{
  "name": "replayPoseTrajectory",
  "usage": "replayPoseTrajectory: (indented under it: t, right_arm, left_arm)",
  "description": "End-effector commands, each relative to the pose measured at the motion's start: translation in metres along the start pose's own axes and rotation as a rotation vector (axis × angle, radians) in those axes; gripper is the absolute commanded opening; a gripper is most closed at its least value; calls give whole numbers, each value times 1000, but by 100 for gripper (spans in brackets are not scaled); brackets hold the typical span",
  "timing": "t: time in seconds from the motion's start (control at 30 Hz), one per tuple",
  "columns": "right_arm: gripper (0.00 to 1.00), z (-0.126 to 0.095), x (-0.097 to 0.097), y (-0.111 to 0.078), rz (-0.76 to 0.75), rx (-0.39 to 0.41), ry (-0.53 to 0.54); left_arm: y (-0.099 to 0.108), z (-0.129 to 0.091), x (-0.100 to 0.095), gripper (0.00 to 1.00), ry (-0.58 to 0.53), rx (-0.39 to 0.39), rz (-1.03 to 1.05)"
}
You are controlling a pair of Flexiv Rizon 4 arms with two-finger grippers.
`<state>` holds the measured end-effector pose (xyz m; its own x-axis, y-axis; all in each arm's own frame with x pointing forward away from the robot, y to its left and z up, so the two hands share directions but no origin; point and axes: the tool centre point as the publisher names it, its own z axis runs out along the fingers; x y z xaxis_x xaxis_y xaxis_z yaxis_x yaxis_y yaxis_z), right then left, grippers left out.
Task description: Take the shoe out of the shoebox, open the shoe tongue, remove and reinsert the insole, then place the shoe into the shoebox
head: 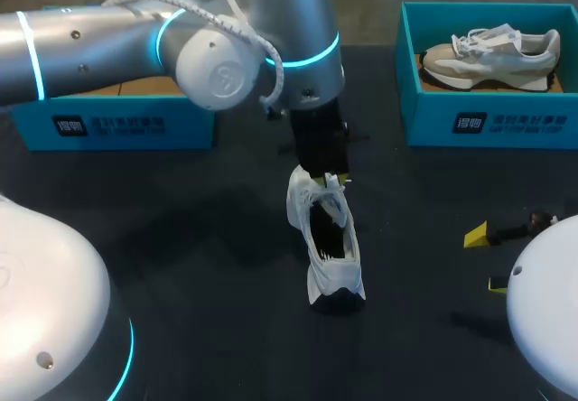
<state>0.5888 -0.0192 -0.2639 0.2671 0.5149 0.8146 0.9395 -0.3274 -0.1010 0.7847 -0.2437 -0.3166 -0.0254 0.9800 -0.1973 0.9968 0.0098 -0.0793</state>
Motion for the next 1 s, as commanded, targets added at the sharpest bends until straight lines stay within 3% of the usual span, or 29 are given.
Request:
replayPoseTrajectory:
  t: [0.03, 0.4, 0.53, 0.8, 1.0]
  right_arm:
    - [100, -1, 1, -3, 0, -4, -3]
    - [100, -1, 1, -3, 0, -4, -3]
    - [100, -1, 1, -3, 0, -4, -3]
    - [100, -1, 1, -3, 0, -4, -3]
    - [100, -1, 1, -3, 0, -4, -3]
  left_arm:
    - [-3, 12, 0, 19, 0, 18, 4]
    - [-29, 9, 23, 24, 11, 58, 5]
    - [-38, 21, 29, 23, 18, 85, -7]
    - [-50, 44, 29, 20, 30, 124, -14]
    - [-56, 30, 19, 20, -5, 119, 18]
